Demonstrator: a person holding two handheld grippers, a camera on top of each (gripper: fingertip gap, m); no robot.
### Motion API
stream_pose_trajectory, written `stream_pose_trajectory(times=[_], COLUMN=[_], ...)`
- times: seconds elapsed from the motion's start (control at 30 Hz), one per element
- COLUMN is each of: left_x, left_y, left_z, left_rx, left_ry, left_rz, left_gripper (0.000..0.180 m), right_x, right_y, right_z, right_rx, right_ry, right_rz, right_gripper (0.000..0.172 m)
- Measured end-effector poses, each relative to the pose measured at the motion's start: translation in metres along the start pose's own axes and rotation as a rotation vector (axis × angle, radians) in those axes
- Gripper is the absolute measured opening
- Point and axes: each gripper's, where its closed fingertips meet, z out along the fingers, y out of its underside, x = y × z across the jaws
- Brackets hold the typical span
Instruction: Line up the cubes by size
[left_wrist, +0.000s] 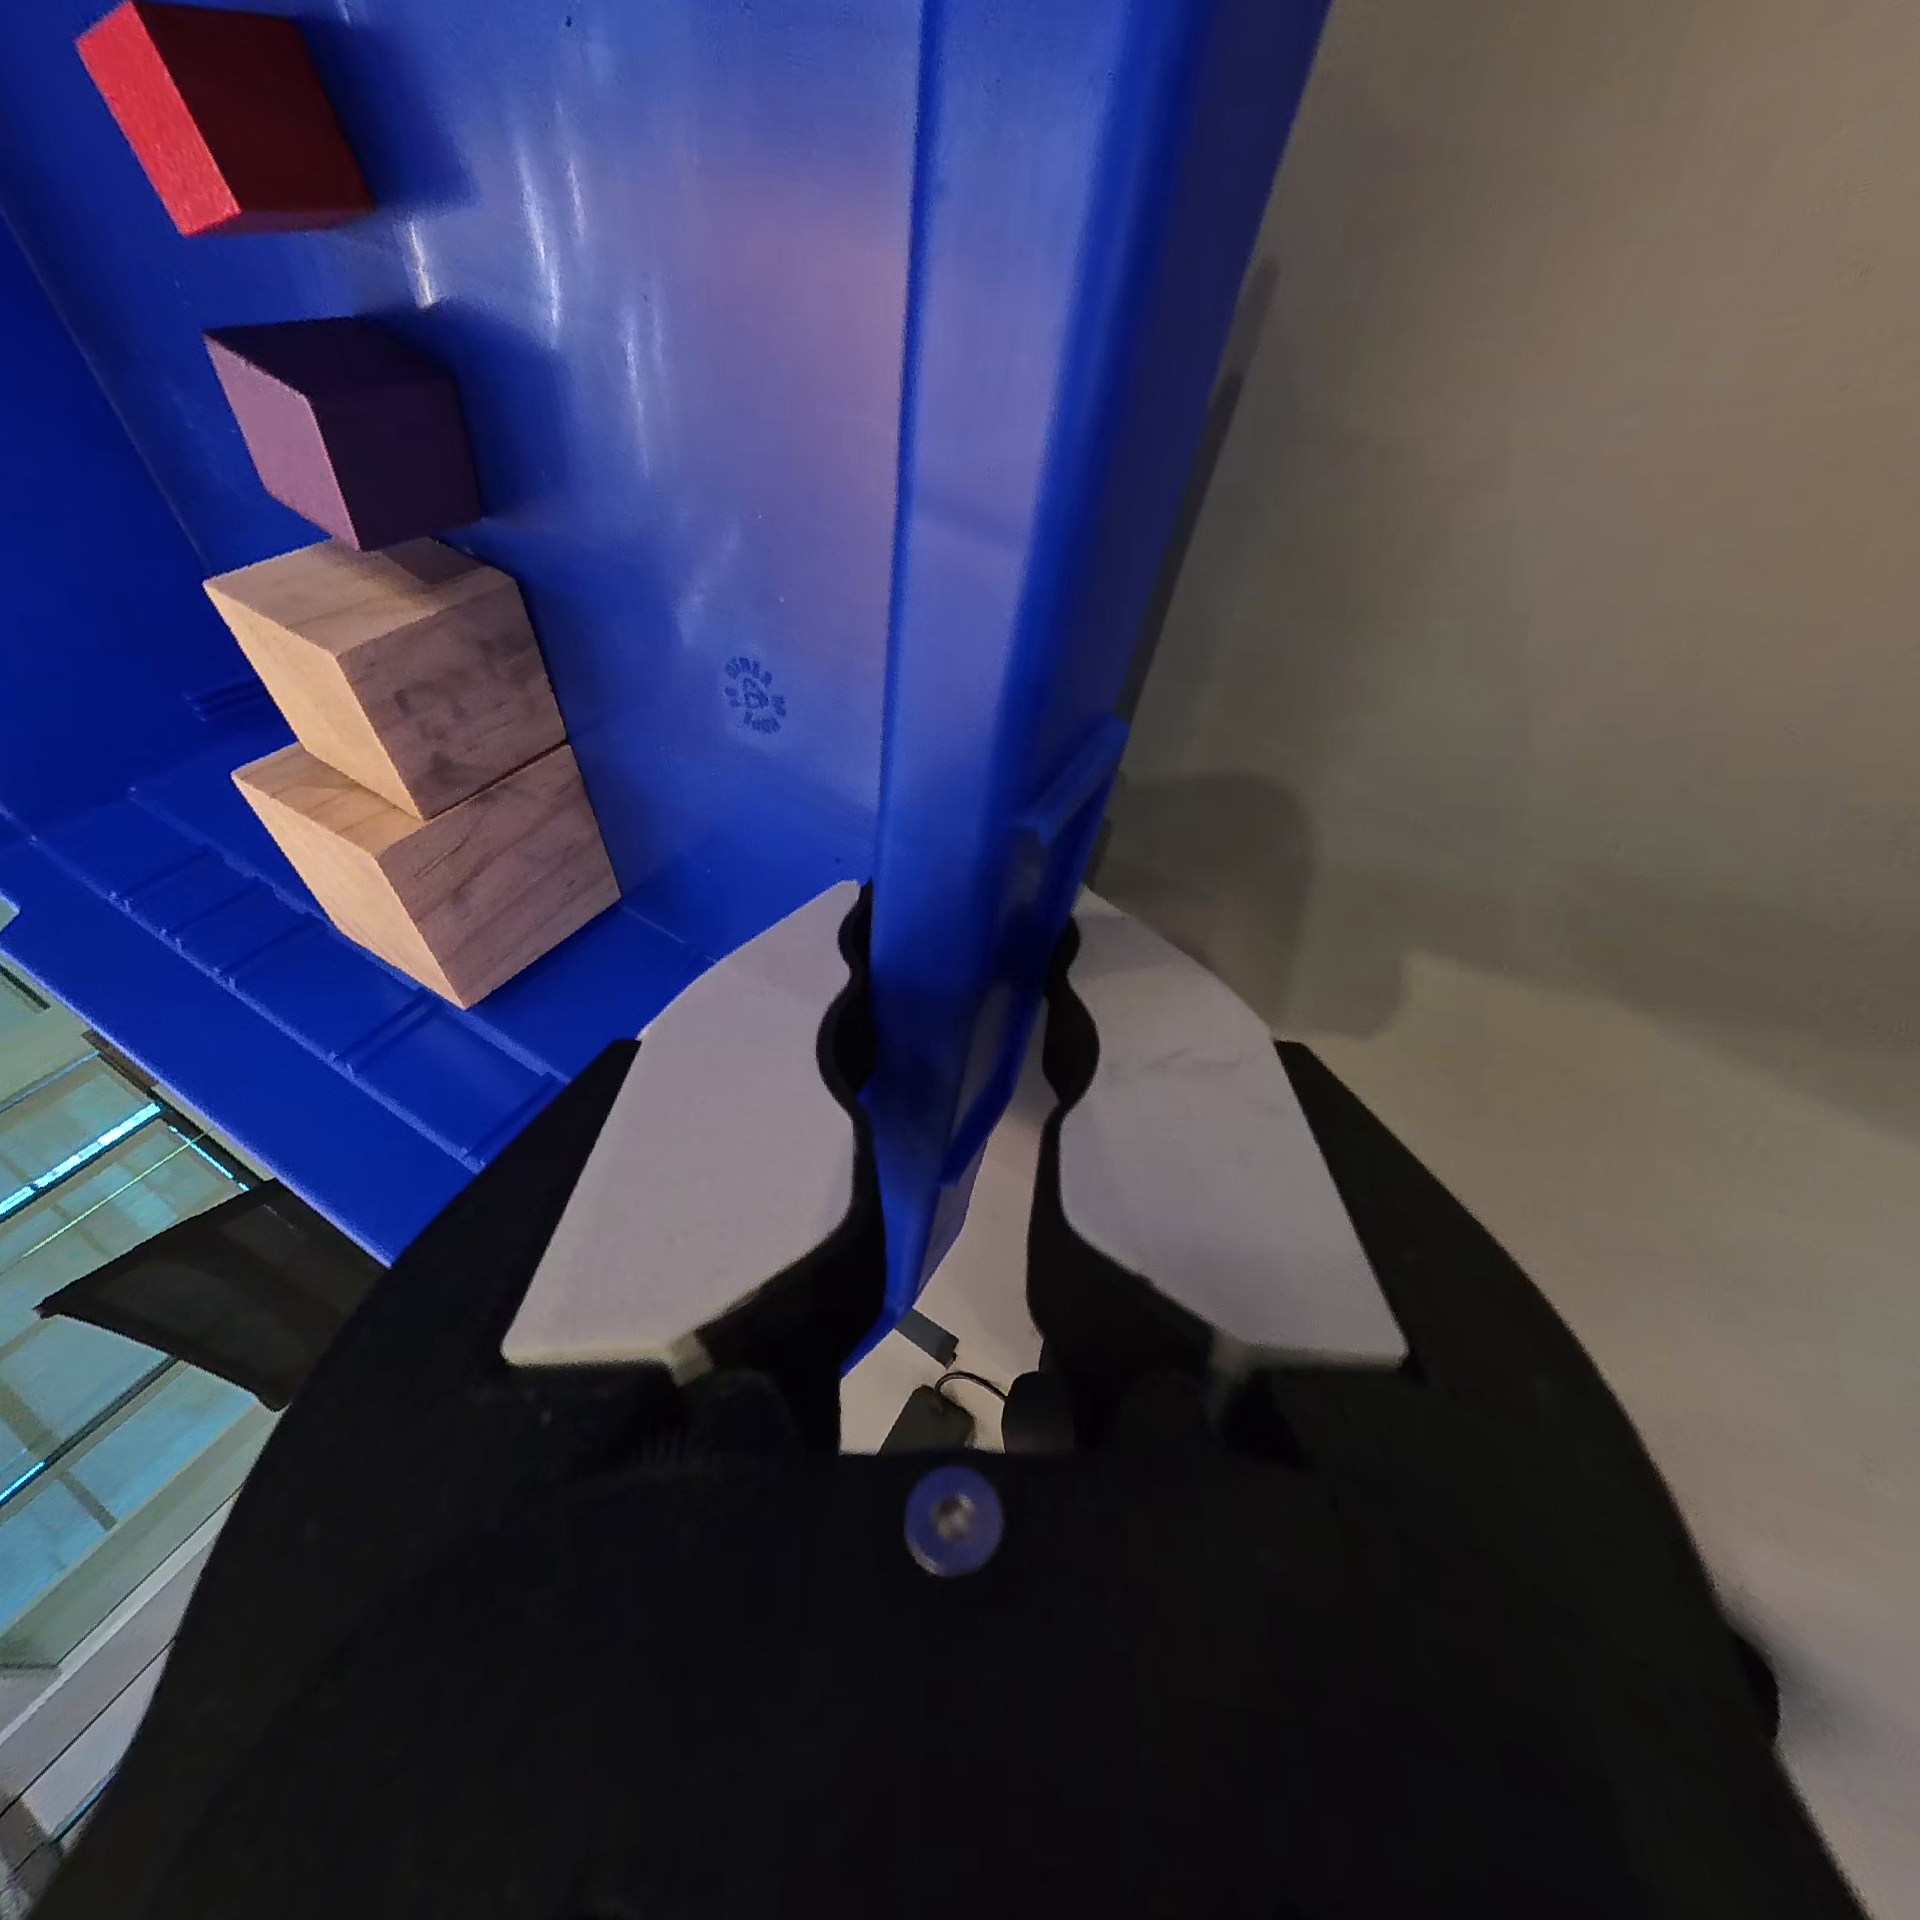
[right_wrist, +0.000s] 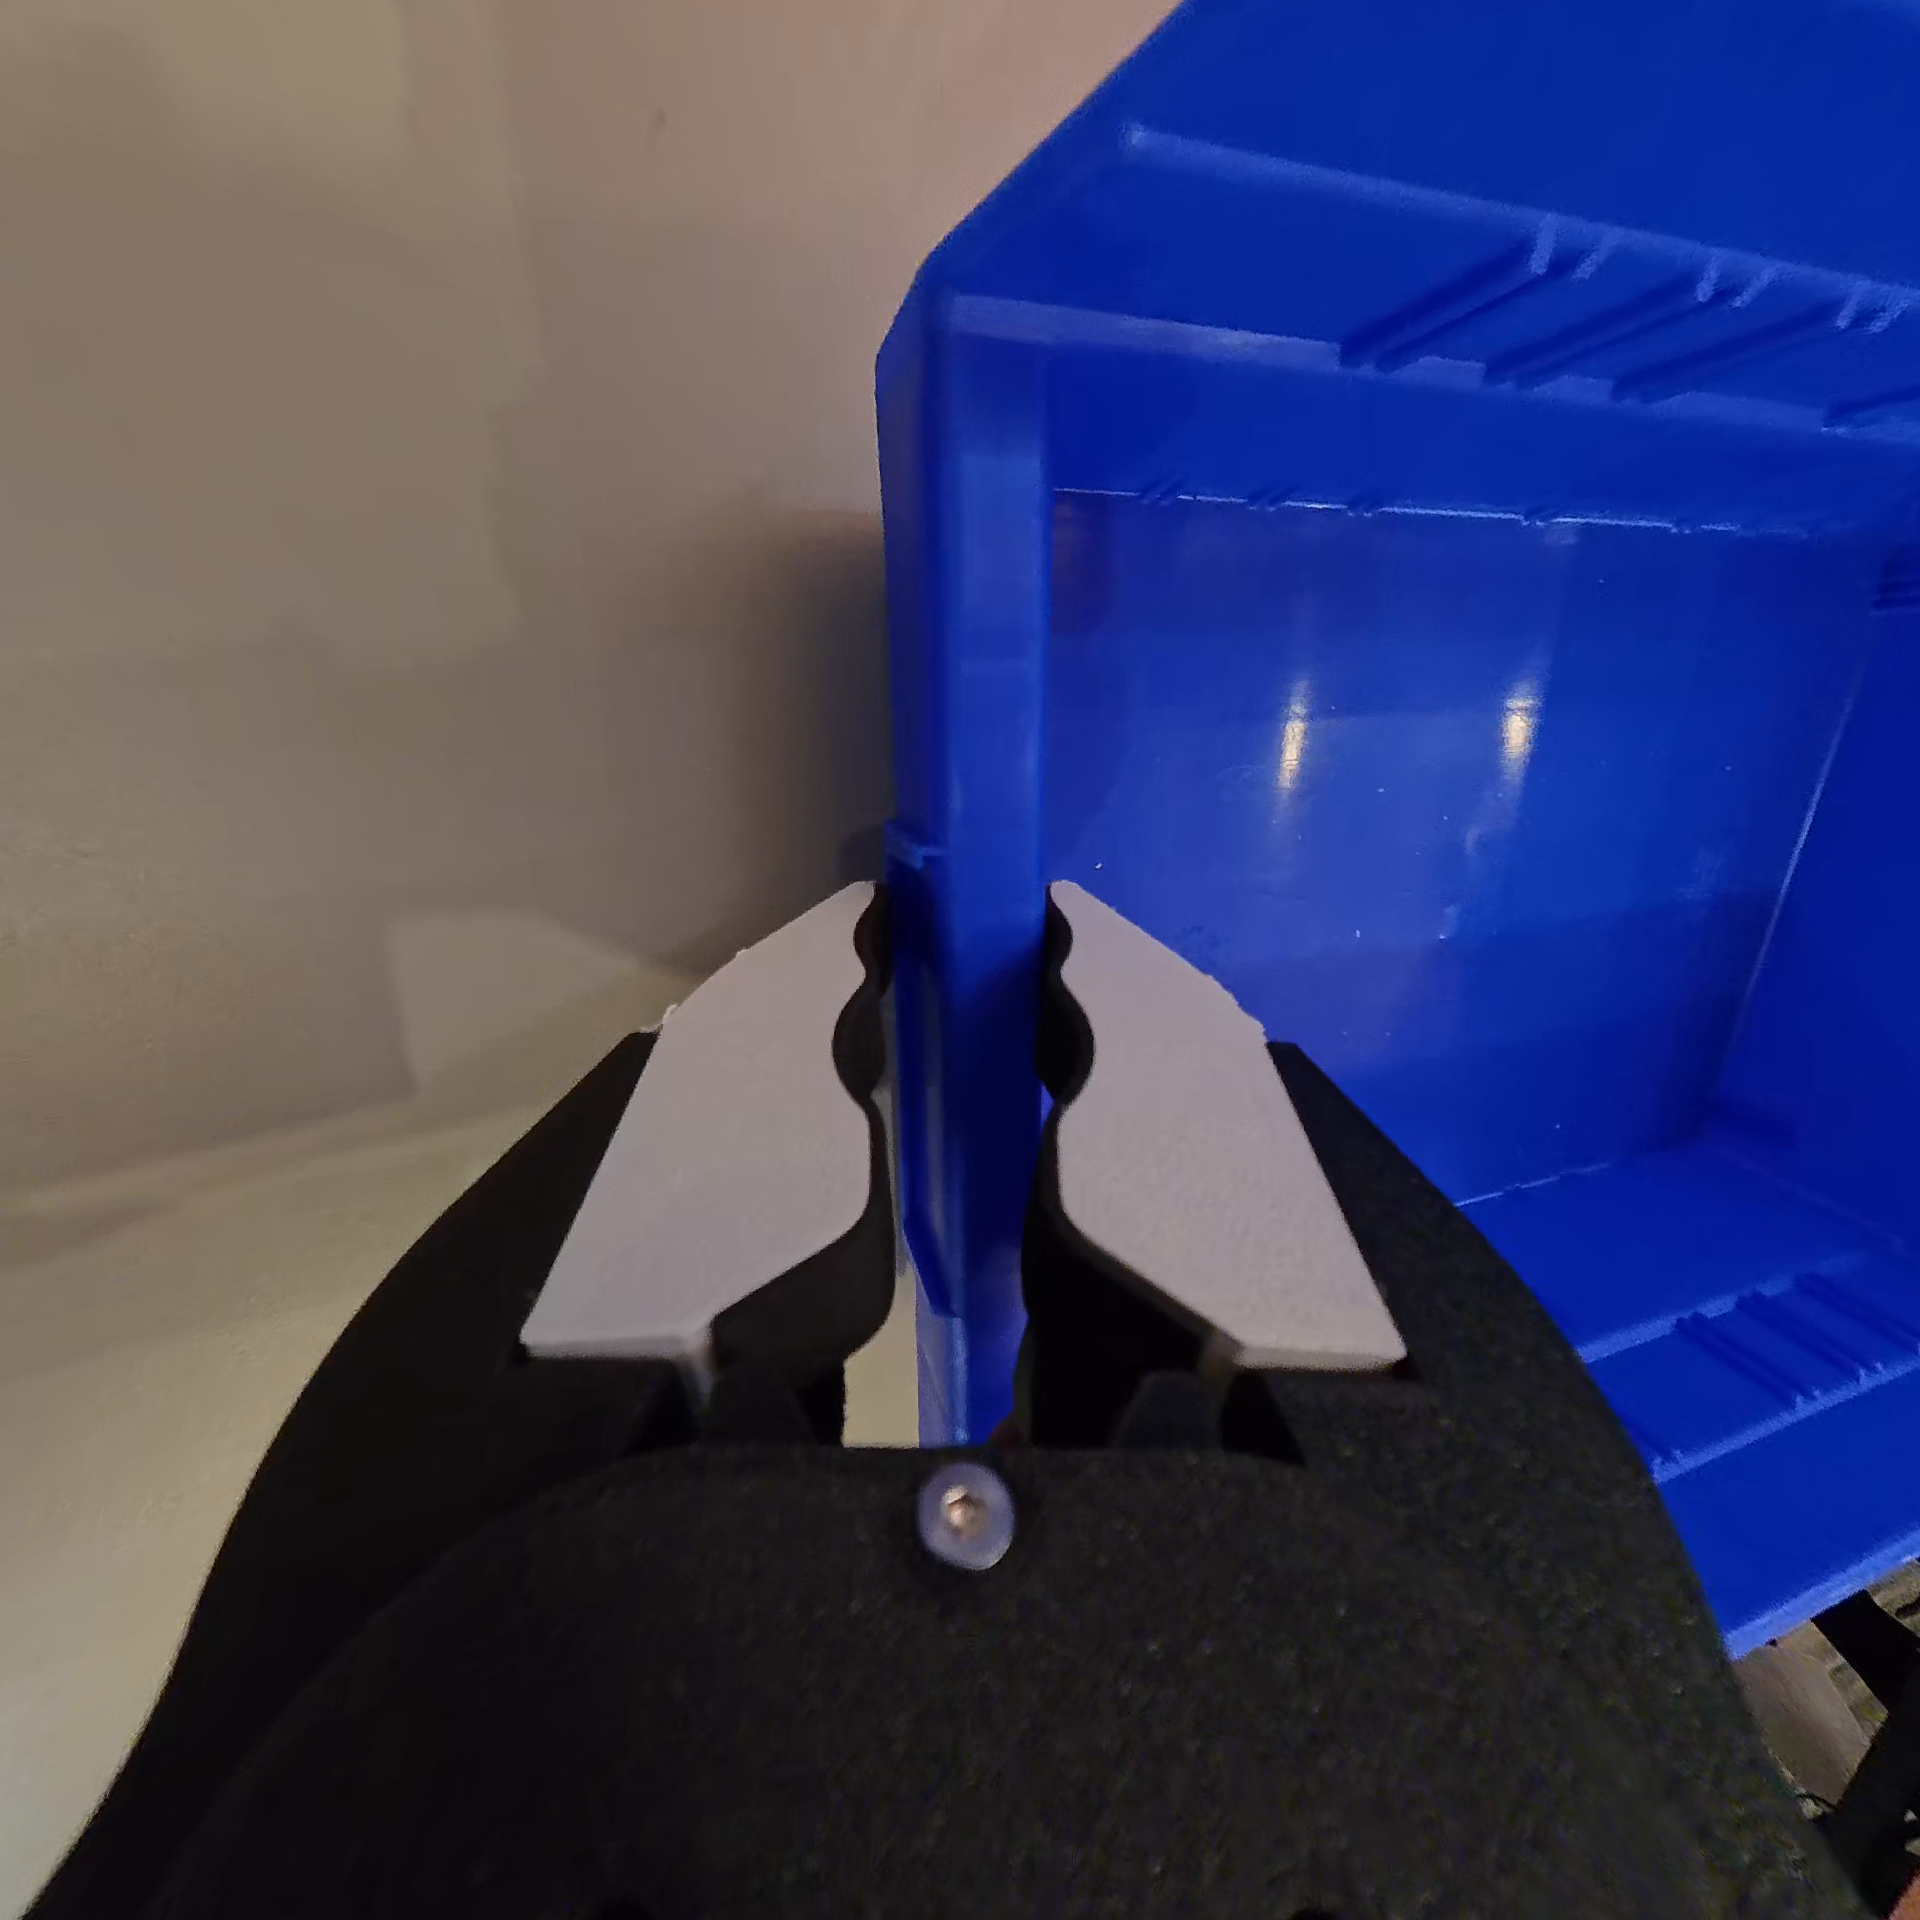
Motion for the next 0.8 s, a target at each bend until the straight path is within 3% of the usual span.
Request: stream_pose_trajectory(times=[0.47,0.53,0.57,0.67,0.8], left_x=[-0.004,-0.004,-0.005,-0.01,-0.016], left_y=[-0.001,-0.002,-0.001,-0.002,-0.003], left_z=[0.002,0.002,0.002,-0.006,-0.023], left_rx=[-0.007,0.01,0.014,0.059,0.115], left_ry=[-0.012,-0.015,-0.023,-0.025,-0.078], left_rz=[-0.01,-0.052,-0.082,-0.16,-0.228], left_gripper=[0.03,0.032,0.034,0.073,0.079], right_x=[0.002,-0.001,-0.003,-0.005,-0.007], right_y=[0.0,0.003,0.003,-0.009,-0.024], right_z=[0.002,0.005,0.005,-0.006,-0.037], right_rx=[-0.015,-0.053,-0.06,0.006,0.07], right_ry=[0.025,0.037,0.044,0.096,0.211], right_rz=[0.011,0.016,0.026,0.08,0.116], right_gripper=[0.026,0.038,0.045,0.053,0.056])
